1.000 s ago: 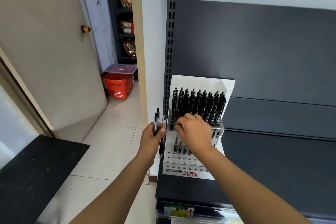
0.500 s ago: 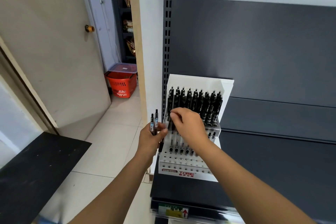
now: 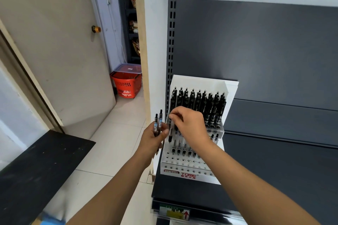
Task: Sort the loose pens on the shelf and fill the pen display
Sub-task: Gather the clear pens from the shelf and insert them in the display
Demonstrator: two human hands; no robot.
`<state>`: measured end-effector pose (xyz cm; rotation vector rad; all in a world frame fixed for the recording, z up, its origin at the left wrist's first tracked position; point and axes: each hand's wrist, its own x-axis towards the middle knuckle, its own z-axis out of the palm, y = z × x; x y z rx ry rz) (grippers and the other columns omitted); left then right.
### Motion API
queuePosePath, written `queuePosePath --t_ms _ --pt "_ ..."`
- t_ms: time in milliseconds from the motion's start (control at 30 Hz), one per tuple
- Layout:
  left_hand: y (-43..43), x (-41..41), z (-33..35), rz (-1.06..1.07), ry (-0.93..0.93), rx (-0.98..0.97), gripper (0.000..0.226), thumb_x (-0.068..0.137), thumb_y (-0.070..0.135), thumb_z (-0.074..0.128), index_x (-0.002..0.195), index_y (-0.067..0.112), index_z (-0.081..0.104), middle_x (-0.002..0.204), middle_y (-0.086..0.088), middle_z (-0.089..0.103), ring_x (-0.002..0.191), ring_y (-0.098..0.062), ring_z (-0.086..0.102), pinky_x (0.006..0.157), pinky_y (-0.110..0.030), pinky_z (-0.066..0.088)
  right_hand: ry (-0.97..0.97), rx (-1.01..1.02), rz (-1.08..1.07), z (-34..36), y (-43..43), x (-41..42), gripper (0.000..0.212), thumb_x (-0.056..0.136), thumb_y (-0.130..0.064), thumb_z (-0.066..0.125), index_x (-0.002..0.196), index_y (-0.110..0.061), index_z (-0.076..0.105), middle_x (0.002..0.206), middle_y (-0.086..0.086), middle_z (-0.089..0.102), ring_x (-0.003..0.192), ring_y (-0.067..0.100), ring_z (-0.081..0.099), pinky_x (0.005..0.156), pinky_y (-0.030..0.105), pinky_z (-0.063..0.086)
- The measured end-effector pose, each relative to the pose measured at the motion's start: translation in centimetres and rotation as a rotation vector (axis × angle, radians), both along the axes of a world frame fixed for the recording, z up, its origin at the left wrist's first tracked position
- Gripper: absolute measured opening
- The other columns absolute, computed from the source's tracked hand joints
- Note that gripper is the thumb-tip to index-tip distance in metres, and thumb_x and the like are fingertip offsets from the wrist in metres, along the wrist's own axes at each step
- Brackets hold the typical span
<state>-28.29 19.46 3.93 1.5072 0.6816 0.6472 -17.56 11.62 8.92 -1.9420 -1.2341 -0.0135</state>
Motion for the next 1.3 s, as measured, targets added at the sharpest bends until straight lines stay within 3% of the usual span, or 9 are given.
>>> queuePosePath --t_ms 233,333,467,600,700,800,900,1000,1300 --pt "0.4 -0.1 -1.1 0.076 -0.003 -0.086 0.022 0.101 0.026 0.037 0.113 0.014 0.051 0.092 -0.004 0.052 0.069 -0.014 0.042 0.06 -0.029 0.04 -0.045 -0.052 0.006 -1.1 0.6 0.3 0.016 0.093 -0.024 0.059 0.099 -0.012 0.069 0.087 0.0 0.07 0.078 0.014 0.063 0.076 0.035 0.053" --pt "0.6 -0.1 -1.4 0.085 -0.001 -0.098 0.021 0.101 0.02 0.037 0.113 0.013 0.052 0.091 -0.005 0.051 0.069 -0.014 0.043 0.061 -0.028 0.041 -0.251 -0.206 -0.007 -2.5 0.6 0.4 0.02 0.095 -0.032 0.055 0.101 -0.022 0.071 0.096 -0.007 0.07 0.09 0.014 0.062 0.073 0.033 0.053" --pt "0.7 -0.3 -1.7 0.071 0.032 -0.091 0.023 0.101 0.019 0.038 0.114 0.02 0.057 0.082 -0.006 0.047 0.063 -0.014 0.045 0.06 -0.029 0.043 -0.522 -0.185 -0.068 -4.0 0.7 -0.3 0.01 0.073 -0.029 0.081 0.068 -0.023 0.074 0.077 -0.008 0.062 0.068 0.017 0.058 0.042 0.02 0.039" --pt "0.8 -0.6 -1.7 0.048 0.042 -0.067 0.025 0.099 0.016 0.044 0.117 0.026 0.058 0.08 -0.003 0.047 0.064 -0.015 0.048 0.058 -0.029 0.04 -0.581 -0.222 -0.09 -4.2 1.2 -0.2 0.014 0.067 -0.029 0.084 0.063 -0.023 0.072 0.07 -0.006 0.059 0.063 0.017 0.055 0.047 0.021 0.037" --pt "0.7 -0.8 -1.5 0.033 0.008 -0.054 0.02 0.096 0.011 0.048 0.108 0.022 0.059 0.077 0.0 0.052 0.064 -0.014 0.051 0.055 -0.024 0.041 -0.495 -0.216 -0.064 -3.8 1.0 -0.3 0.011 0.087 -0.028 0.067 0.09 -0.021 0.074 0.085 -0.003 0.064 0.078 0.019 0.058 0.063 0.032 0.053" --pt "0.4 -0.6 -1.1 -0.005 -0.045 -0.075 0.015 0.094 0.006 0.052 0.095 0.018 0.06 0.073 0.0 0.056 0.064 -0.014 0.052 0.06 -0.024 0.046 -0.132 -0.147 -0.064 -1.8 0.8 -0.5 0.029 0.099 -0.029 0.047 0.121 -0.018 0.062 0.11 0.0 0.063 0.1 0.018 0.058 0.086 0.033 0.049" --pt "0.5 -0.3 -1.3 -0.042 -0.07 -0.091 0.01 0.092 0.003 0.054 0.094 0.012 0.059 0.075 -0.002 0.056 0.061 -0.007 0.055 0.064 -0.026 0.05 0.118 -0.096 -0.05 -0.4 1.1 -0.6 0.026 0.095 -0.027 0.055 0.117 -0.017 0.064 0.107 -0.001 0.066 0.098 0.014 0.061 0.089 0.03 0.05" --pt "0.3 -0.2 -1.3 -0.066 -0.078 -0.052 0.011 0.091 0.001 0.055 0.089 0.011 0.059 0.077 -0.004 0.056 0.063 -0.007 0.055 0.063 -0.019 0.051 0.234 -0.068 -0.081 -0.1 0.9 -0.4 0.01 0.09 -0.025 0.063 0.095 -0.017 0.066 0.081 -0.007 0.064 0.077 0.009 0.059 0.075 0.026 0.052" --pt "0.6 -0.6 -1.7 0.082 -0.073 0.021 0.02 0.1 0.018 0.041 0.107 0.012 0.059 0.082 0.0 0.057 0.077 -0.012 0.054 0.071 -0.023 0.045 0.134 -0.111 -0.089 0.4 -0.6 -0.5 0.011 0.094 -0.018 0.057 0.097 -0.016 0.067 0.082 -0.005 0.065 0.076 0.012 0.062 0.077 0.035 0.055"
